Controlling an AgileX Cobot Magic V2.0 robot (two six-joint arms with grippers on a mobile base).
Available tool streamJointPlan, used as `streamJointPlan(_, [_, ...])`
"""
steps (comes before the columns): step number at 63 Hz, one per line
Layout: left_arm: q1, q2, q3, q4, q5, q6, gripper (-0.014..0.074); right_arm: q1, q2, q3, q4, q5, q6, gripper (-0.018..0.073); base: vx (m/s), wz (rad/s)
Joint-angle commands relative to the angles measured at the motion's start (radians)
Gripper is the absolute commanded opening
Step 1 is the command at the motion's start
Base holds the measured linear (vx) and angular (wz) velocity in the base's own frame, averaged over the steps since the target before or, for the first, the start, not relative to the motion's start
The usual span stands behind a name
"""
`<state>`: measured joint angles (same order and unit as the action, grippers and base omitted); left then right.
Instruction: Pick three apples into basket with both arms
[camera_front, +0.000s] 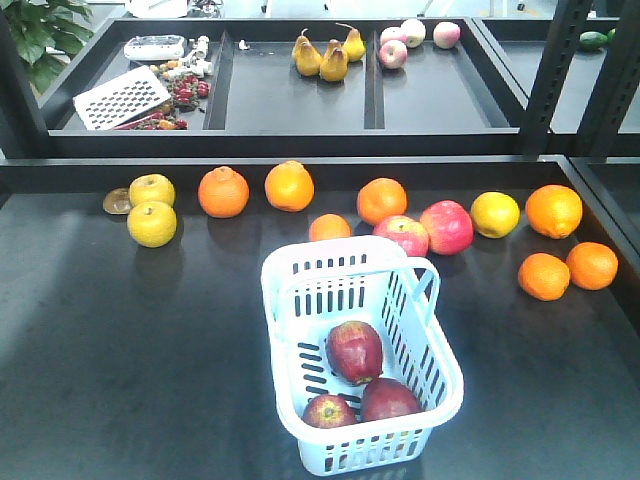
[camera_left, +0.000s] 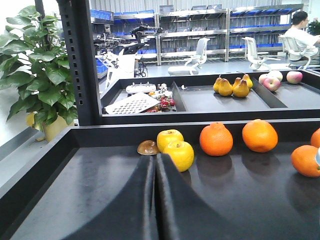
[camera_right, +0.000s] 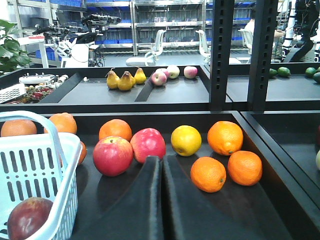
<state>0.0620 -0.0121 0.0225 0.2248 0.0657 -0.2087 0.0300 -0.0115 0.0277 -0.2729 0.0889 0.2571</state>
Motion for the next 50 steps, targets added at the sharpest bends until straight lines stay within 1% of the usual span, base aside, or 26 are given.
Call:
streamJointPlan(1, [0.001, -0.015, 0.009, -0.002, -0.071, -0.008, -0.0006, -0.007, -0.014, 0.015, -0.012, -0.080, 0.000, -0.0004, 0.00, 0.00])
streamJointPlan(50, [0.001, -0.015, 0.009, -0.002, -0.071, -0.008, -0.0006, -0.007, -0.014, 0.014, -0.012, -0.075, 0.000, -0.0004, 0.00, 0.00])
